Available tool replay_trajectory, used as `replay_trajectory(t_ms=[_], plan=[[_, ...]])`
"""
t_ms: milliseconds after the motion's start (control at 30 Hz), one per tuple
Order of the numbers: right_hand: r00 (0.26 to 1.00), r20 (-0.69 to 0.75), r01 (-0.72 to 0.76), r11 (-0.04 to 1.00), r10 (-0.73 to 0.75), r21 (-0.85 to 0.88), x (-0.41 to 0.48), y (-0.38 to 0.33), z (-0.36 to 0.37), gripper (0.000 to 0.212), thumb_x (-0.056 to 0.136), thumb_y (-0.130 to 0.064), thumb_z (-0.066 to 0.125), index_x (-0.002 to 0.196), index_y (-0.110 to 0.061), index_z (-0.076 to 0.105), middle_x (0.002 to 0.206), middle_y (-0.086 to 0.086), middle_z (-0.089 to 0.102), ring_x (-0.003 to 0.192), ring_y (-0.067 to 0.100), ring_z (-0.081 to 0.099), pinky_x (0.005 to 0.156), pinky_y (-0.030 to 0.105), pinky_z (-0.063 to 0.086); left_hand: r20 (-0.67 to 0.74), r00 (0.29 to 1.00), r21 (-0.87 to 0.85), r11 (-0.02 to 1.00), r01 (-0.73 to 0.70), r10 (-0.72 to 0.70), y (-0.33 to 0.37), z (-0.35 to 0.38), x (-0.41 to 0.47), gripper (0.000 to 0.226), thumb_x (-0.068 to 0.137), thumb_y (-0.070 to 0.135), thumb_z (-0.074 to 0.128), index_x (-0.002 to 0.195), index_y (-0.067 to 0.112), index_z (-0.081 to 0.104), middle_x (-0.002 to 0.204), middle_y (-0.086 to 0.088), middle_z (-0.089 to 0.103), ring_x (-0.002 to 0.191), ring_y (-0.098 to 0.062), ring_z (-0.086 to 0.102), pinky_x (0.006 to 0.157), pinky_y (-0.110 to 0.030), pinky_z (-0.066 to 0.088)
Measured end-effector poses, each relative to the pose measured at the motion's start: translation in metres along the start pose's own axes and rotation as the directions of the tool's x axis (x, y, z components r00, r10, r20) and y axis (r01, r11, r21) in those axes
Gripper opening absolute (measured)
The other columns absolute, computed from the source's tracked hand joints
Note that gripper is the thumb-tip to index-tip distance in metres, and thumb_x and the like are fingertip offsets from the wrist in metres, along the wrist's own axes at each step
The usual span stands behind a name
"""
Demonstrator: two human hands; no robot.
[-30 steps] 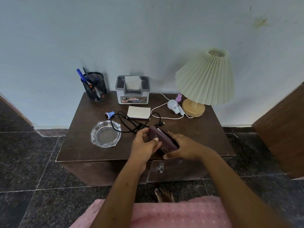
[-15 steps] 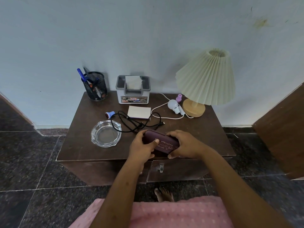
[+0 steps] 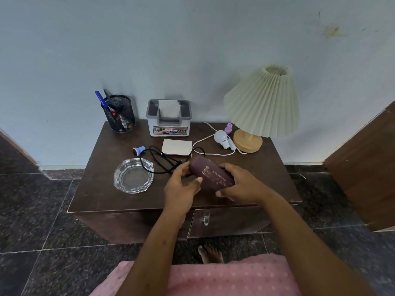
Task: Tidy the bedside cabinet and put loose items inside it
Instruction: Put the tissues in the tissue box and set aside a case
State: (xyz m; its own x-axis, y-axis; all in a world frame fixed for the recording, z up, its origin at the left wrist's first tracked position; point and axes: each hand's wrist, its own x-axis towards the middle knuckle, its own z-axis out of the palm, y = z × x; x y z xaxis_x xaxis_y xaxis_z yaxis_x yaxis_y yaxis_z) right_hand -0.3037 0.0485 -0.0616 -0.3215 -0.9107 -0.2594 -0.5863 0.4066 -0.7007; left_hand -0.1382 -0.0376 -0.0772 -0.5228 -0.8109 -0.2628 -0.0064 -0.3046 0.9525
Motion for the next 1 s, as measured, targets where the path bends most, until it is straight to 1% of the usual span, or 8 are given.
replay_trajectory(t_ms=[167,267,367,500,633,767,900,1000], plan=[[0.951,-0.222,-0.163,0.96,0.214,0.228,-0.015,0.032,-0.026,0.083,0.076,-0.025,0.077,0.141,-0.026,0.024,0.124,-0.001,0.044,0.108,0.019,0.052,0.077,0.028,0.049,0.247,0.969,0.058,0.998,-0.004,-0.01,-0.004,0.028,-0.014,0.058,0.089,0.001,0.058,0.138,0.026,0.043,0.132,0.012,0.047,0.085,0.0,0.056,0.073,-0.017,0.053],[0.845,-0.351,-0.257,0.881,0.404,0.397,-0.025,0.056,-0.035,0.083,0.08,-0.023,0.073,0.143,-0.028,0.02,0.127,0.003,0.044,0.106,0.022,0.052,0.079,0.034,0.051,0.325,0.945,0.145,0.989,-0.028,-0.021,-0.012,0.048,-0.022,0.055,0.09,0.003,0.058,0.138,0.027,0.044,0.132,0.011,0.049,0.09,-0.006,0.054,0.088,-0.031,0.051],[0.774,-0.343,-0.324,0.798,0.532,0.508,-0.032,0.074,-0.039,0.082,0.081,-0.023,0.071,0.145,-0.027,0.02,0.133,0.008,0.044,0.111,0.025,0.051,0.089,0.041,0.051,0.393,0.919,0.213,0.976,-0.047,-0.042,-0.02,0.064,-0.026,0.053,0.091,0.005,0.057,0.137,0.029,0.044,0.128,0.014,0.048,0.099,-0.007,0.054,0.096,-0.035,0.049],[0.769,-0.322,-0.392,0.805,0.553,0.446,-0.036,0.086,-0.036,0.085,0.08,-0.024,0.072,0.146,-0.023,0.02,0.136,0.009,0.043,0.113,0.024,0.048,0.099,0.044,0.044,0.444,0.895,0.308,0.946,-0.098,-0.052,-0.031,0.078,-0.031,0.053,0.091,0.008,0.057,0.139,0.026,0.043,0.136,0.009,0.049,0.101,-0.016,0.059,0.095,-0.03,0.048],[0.735,-0.402,-0.465,0.837,0.546,0.288,-0.03,0.084,-0.035,0.083,0.081,-0.031,0.071,0.146,-0.018,0.022,0.136,0.014,0.042,0.118,0.031,0.047,0.101,0.047,0.042,0.451,0.892,0.333,0.933,-0.138,-0.029,-0.035,0.083,-0.03,0.053,0.091,0.01,0.058,0.139,0.029,0.043,0.139,0.006,0.049,0.096,-0.021,0.062,0.088,-0.027,0.049],[0.666,-0.494,-0.577,0.806,0.559,0.135,-0.024,0.08,-0.031,0.081,0.081,-0.042,0.067,0.144,-0.015,0.025,0.139,0.017,0.034,0.125,0.037,0.039,0.102,0.044,0.035,0.443,0.896,0.334,0.932,-0.14,-0.024,-0.035,0.082,-0.026,0.055,0.091,0.012,0.057,0.139,0.034,0.041,0.141,0.01,0.045,0.091,-0.006,0.061,0.093,-0.034,0.052],[0.635,-0.502,-0.618,0.776,0.587,0.125,-0.019,0.079,-0.027,0.084,0.081,-0.044,0.067,0.145,-0.013,0.022,0.141,0.016,0.031,0.128,0.036,0.035,0.102,0.046,0.036,0.423,0.906,0.339,0.931,-0.135,-0.023,-0.033,0.08,-0.025,0.055,0.091,0.011,0.057,0.139,0.032,0.04,0.14,0.009,0.045,0.08,0.005,0.056,0.091,-0.029,0.052],[0.617,-0.51,-0.639,0.76,0.6,0.121,-0.017,0.078,-0.026,0.086,0.081,-0.045,0.067,0.146,-0.012,0.02,0.142,0.016,0.03,0.13,0.036,0.033,0.103,0.046,0.036,0.41,0.911,0.353,0.928,-0.12,-0.039,-0.032,0.077,-0.025,0.055,0.092,0.012,0.056,0.14,0.031,0.039,0.141,0.008,0.044,0.085,0.011,0.052,0.087,-0.02,0.05]])
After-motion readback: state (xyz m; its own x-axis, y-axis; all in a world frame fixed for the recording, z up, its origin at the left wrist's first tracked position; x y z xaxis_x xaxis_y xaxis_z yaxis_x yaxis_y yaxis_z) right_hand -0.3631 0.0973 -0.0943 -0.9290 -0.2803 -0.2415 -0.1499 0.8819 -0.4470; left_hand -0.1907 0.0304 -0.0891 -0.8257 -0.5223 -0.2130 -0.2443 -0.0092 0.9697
